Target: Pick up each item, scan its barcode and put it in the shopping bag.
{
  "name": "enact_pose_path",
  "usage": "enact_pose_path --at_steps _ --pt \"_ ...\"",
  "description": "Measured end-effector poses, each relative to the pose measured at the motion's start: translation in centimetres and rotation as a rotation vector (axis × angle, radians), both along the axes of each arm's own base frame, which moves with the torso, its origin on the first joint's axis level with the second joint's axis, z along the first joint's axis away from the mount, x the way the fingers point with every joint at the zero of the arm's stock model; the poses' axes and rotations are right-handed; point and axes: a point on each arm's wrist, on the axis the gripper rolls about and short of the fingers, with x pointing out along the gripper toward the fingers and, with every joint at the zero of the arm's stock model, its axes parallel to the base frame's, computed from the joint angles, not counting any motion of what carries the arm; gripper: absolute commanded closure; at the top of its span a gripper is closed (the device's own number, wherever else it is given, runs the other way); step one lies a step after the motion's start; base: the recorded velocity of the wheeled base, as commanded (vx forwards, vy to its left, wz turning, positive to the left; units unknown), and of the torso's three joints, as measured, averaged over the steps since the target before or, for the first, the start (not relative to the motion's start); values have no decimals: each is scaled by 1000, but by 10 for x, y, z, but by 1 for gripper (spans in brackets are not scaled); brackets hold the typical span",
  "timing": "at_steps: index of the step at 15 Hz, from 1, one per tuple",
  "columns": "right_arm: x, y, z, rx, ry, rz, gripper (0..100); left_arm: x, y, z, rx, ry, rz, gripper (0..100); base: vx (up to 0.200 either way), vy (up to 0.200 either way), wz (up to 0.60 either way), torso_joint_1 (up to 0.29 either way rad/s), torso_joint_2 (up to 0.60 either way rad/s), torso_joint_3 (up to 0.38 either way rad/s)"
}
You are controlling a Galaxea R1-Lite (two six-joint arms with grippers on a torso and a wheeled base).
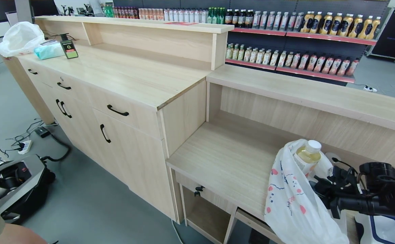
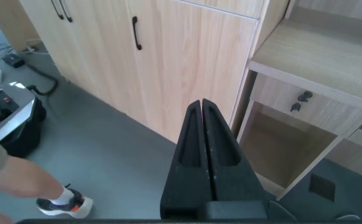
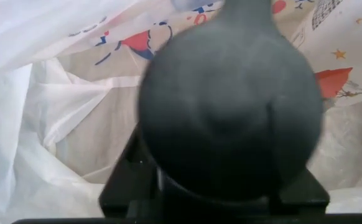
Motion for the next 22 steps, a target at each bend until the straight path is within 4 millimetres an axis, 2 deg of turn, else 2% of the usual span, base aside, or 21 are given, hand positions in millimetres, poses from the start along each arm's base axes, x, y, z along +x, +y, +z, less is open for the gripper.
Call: enact_pose_path --at_steps 2,8,10,12,14,17,20,22 --pt "-1 0 3 3 3 -3 0 0 0 0 0 0 0 100 0 0 0 0 0 0" --pt "-13 4 29 27 -70 28 0 0 0 0 0 0 0 100 0 0 0 0 0 0" --pt "-19 4 46 27 -102 13 0 0 0 0 0 0 0 100 0 0 0 0 0 0" --pt "-28 4 73 39 -143 -25 0 0 0 0 0 0 0 100 0 0 0 0 0 0" --pt "-45 2 103 65 -183 -88 0 0 0 0 0 0 0 100 0 0 0 0 0 0" --pt "-82 1 141 101 -230 -202 0 0 0 0 0 0 0 100 0 0 0 0 0 0" --pt "-119 -2 168 75 -315 -318 0 0 0 0 0 0 0 100 0 0 -400 0 2 3" --pt "-132 -2 185 7 -385 -425 0 0 0 0 0 0 0 100 0 0 -600 0 5 2"
